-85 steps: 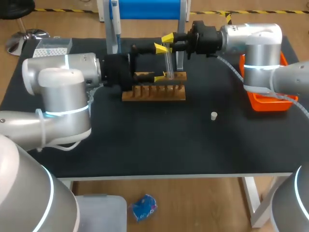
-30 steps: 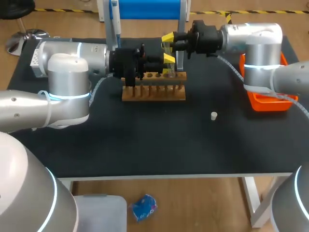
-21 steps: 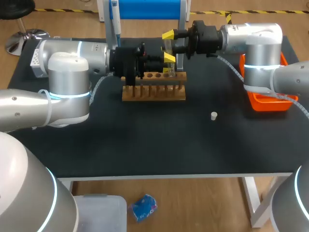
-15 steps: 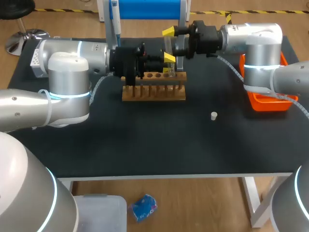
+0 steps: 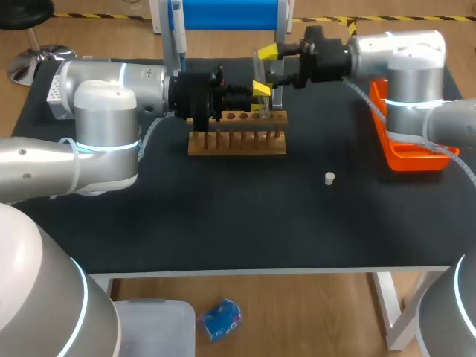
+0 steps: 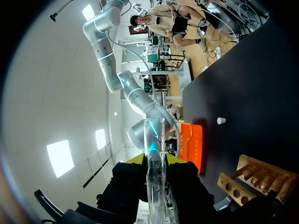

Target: Invert the test tube, pick up the pipette, mount the tip to pipette, aspirate from beaker and dispense into the tube, eject the tip, return the pipette, and cap with the stopper.

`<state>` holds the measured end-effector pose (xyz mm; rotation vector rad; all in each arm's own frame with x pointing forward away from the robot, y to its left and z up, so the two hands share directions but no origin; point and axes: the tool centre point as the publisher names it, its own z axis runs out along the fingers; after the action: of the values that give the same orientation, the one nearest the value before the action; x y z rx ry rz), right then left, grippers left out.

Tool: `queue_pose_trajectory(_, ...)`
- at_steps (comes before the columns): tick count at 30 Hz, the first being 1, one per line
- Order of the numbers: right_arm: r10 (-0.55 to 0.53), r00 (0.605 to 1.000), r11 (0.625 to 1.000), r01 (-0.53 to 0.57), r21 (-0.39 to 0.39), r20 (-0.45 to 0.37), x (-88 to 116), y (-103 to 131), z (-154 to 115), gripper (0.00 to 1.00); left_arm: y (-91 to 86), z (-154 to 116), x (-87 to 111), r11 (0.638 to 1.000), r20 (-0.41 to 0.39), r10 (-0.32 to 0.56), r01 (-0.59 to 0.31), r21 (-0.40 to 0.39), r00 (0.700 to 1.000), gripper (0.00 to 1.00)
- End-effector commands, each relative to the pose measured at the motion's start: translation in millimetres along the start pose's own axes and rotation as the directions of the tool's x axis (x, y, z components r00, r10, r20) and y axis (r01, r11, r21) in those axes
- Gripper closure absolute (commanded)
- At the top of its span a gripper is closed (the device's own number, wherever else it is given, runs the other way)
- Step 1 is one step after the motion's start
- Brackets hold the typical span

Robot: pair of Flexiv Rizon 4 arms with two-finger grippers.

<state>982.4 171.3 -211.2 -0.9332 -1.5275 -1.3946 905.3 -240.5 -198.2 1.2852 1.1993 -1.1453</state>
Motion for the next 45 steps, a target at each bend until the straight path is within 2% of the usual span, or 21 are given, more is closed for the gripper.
queue_pose_trajectory(1, -0.428, 0.888, 0.902, 0.431, 0.021, 0.166, 1, -14, -36, 0.0, 1.1, 0, -0.4, 1.0, -0.001, 0.001, -0.001, 0.004, 1.0, 1.0)
queue_pose_trajectory(3, -0.494, 0.841, 0.865, 0.502, 0.025, 0.219, -3, -16, -44, 0.0, 1.1, 0, -0.4, 1.0, -0.001, 0.001, -0.001, 0.004, 1.0, 1.0)
queue_pose_trajectory(4, -0.568, 0.774, 0.814, 0.577, 0.057, 0.28, -7, -18, -48, 0.0, 1.1, 0, -0.4, 1.0, -0.001, 0.001, -0.001, 0.004, 1.0, 1.0)
queue_pose_trajectory(5, -0.61, 0.722, 0.779, 0.621, 0.082, 0.328, -12, -18, -51, 0.0, 1.1, 0, -0.4, 1.0, -0.001, 0.001, -0.001, 0.004, 1.0, 1.0)
queue_pose_trajectory(6, -0.621, 0.697, 0.766, 0.636, 0.091, 0.359, -17, -18, -55, 0.0, 1.1, 0, -0.4, 1.0, -0.001, 0.001, -0.001, 0.004, 1.0, 1.0)
queue_pose_trajectory(22, -0.621, 0.697, 0.766, 0.636, 0.091, 0.359, -17, -18, -55, 0.0, 1.1, 0, -0.4, 1.0, -0.001, 0.001, -0.001, 0.004, 1.0, 1.0)
queue_pose_trajectory(23, -0.7, 0.608, 0.694, 0.702, 0.158, 0.375, -22, -21, -54, 0.0, 1.1, 0, -0.4, 1.0, -0.001, 0.001, -0.001, 0.004, 1.0, 1.0)
queue_pose_trajectory(24, -0.727, 0.576, 0.668, 0.72, 0.188, 0.374, -25, -22, -53, 0.0, 1.1, 0, -0.4, 1.0, -0.001, 0.001, -0.001, 0.004, 1.0, 1.0)
queue_pose_trajectory(26, -0.808, 0.479, 0.567, 0.789, 0.236, 0.342, -35, -25, -54, 0.0, 1.1, 0, -0.4, 1.0, -0.001, 0.001, -0.001, 0.004, 1.0, 1.0)
queue_pose_trajectory(27, -0.827, 0.459, 0.543, 0.803, 0.248, 0.324, -43, -26, -57, 0.0, 1.1, 0, -0.4, 1.0, -0.001, 0.001, -0.001, 0.004, 1.0, 1.0)
queue_pose_trajectory(28, -0.837, 0.458, 0.529, 0.817, 0.23, 0.298, -46, -27, -60, 0.0, 1.1, 0, -0.4, 1.0, -0.001, 0.001, -0.001, 0.004, 1.0, 1.0)
queue_pose_trajectory(30, -0.869, 0.412, 0.479, 0.838, 0.262, 0.274, -55, -27, -66, 0.0, 1.1, 0, -0.4, 1.0, -0.001, 0.001, -0.001, 0.004, 1.0, 1.0)
queue_pose_trajectory(35, -0.915, 0.367, 0.4, 0.875, 0.273, 0.166, -62, -28, -76, 0.0, 1.1, 0, -0.4, 1.0, -0.001, 0.001, -0.001, 0.004, 1.0, 1.0)
queue_pose_trajectory(38, -0.931, 0.353, 0.365, 0.892, 0.269, 0.094, -62, -28, -81, 0.0, 1.1, 0, -0.4, 1.0, -0.001, 0.001, -0.001, 0.004, 1.0, 1.0)
queue_pose_trajectory(45, -0.942, 0.336, 0.327, 0.896, 0.302, 0.022, -66, -34, -82, 0.0, 1.1, 0, -0.4, 1.0, -0.001, 0.001, -0.001, 0.004, 1.0, 1.0)
